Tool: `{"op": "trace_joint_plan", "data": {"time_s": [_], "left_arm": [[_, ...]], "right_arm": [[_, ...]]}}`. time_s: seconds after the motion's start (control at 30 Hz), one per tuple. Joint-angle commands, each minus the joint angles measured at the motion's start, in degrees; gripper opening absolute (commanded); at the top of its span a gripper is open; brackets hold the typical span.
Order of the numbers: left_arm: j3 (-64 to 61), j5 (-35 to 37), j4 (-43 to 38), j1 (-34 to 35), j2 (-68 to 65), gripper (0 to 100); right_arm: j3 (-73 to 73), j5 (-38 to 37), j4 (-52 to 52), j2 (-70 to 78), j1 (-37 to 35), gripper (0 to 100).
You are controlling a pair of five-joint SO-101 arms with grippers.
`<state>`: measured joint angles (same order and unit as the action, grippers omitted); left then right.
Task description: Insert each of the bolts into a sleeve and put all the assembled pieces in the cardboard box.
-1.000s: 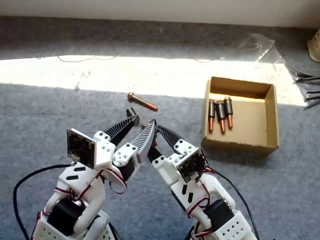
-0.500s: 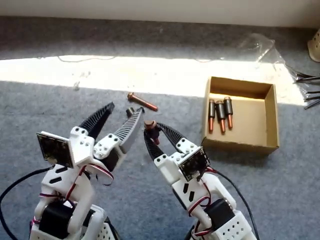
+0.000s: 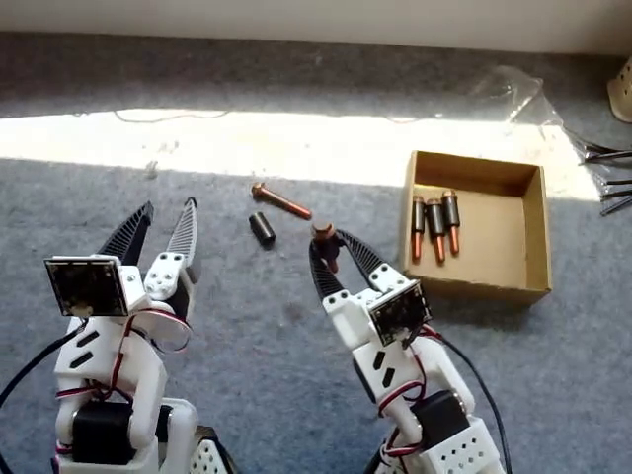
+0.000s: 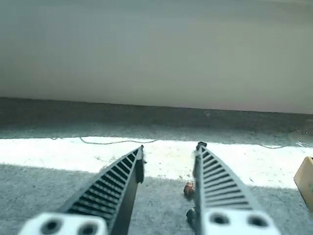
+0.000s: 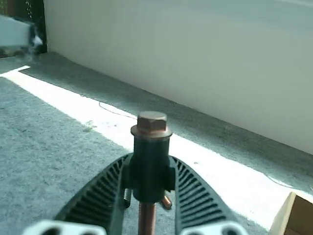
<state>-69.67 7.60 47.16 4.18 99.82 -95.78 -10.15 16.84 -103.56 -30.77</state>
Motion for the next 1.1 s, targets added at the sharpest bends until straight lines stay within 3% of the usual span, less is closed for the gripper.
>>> {"op": "trace_joint_plan", "data": {"time_s": [0.0,0.13,0.33,0.53,0.77,1.07], "left_arm": [[2.2,-0.7,0.2,0.8,-0.1,9],[2.3,-0.7,2.4,1.7,0.0,9],[2.5,-0.7,10.1,2.8,5.7,9],[-2.7,-0.4,9.9,2.4,4.6,9],[-12.4,-0.4,2.5,2.5,4.6,9],[-21.3,-0.6,-6.9,2.7,4.6,9]], "right_arm": [[-7.0,-0.7,-0.5,-1.3,1.4,0.5],[-6.9,-0.7,-0.2,-1.3,1.8,0.5],[-4.5,-0.7,0.5,-0.7,10.2,0.5],[5.8,-0.8,14.5,-0.7,17.6,0.5],[16.2,-1.3,22.9,-0.7,26.3,0.5],[20.4,-11.0,27.6,-0.6,31.5,0.5]]}}
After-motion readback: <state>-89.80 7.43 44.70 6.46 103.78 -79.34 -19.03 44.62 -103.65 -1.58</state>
